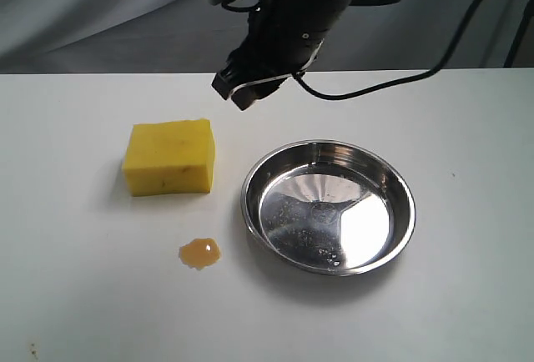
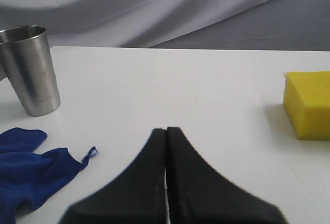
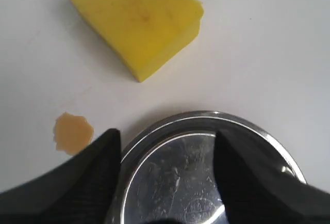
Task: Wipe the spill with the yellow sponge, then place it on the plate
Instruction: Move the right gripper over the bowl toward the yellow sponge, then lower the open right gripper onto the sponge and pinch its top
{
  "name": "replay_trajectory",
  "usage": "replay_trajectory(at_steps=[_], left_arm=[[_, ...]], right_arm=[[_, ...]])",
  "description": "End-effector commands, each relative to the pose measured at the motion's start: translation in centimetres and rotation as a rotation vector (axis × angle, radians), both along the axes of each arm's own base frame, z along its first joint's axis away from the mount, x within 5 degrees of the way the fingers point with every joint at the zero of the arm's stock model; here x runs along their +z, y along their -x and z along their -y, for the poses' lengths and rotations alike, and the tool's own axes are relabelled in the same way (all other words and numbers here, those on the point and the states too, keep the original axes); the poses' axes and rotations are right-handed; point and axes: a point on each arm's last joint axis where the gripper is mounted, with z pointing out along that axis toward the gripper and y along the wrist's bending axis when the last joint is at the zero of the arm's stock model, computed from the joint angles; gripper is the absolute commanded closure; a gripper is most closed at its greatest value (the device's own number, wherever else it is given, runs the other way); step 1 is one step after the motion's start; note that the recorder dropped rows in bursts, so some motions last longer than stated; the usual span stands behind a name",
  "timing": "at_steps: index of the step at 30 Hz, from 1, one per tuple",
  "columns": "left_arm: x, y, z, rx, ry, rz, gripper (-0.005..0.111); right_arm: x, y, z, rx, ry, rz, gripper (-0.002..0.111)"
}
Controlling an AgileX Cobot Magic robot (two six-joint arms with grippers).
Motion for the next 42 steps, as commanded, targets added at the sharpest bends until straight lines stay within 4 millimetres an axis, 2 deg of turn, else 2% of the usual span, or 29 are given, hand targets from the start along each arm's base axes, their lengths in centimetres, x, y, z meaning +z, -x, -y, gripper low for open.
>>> replay_trajectory(at_steps=[1, 8, 13, 20, 25, 36, 42], left_arm=[[0.0, 0.0, 0.0, -0.005, 0.003, 0.007, 0.107], [0.0, 0.0, 0.0, -0.005, 0.003, 0.007, 0.107], [0.0, 0.0, 0.0, -0.005, 0.003, 0.007, 0.107], [0.0, 0.0, 0.0, -0.005, 0.003, 0.007, 0.107], [0.0, 0.0, 0.0, -0.005, 0.003, 0.007, 0.107], [0.0, 0.0, 0.0, -0.005, 0.003, 0.007, 0.107], [0.0, 0.0, 0.0, -0.005, 0.003, 0.007, 0.107]], right_arm=[[-1.0, -1.2, -1.8, 0.066, -0.006, 0.047, 0.041], [-3.9, -1.8, -5.0, 0.153, -0.029, 0.130, 0.024], [-6.1, -2.1, -6.7, 0.171, -0.031, 0.171, 0.018], [-9.7, -2.7, -7.9, 0.172, -0.025, 0.158, 0.018], [-11.6, -3.2, -8.2, 0.170, -0.015, 0.157, 0.018], [-13.1, -3.6, -8.4, 0.166, -0.011, 0.167, 0.019], [-14.7, -3.6, -8.4, 0.172, 0.019, 0.131, 0.027]])
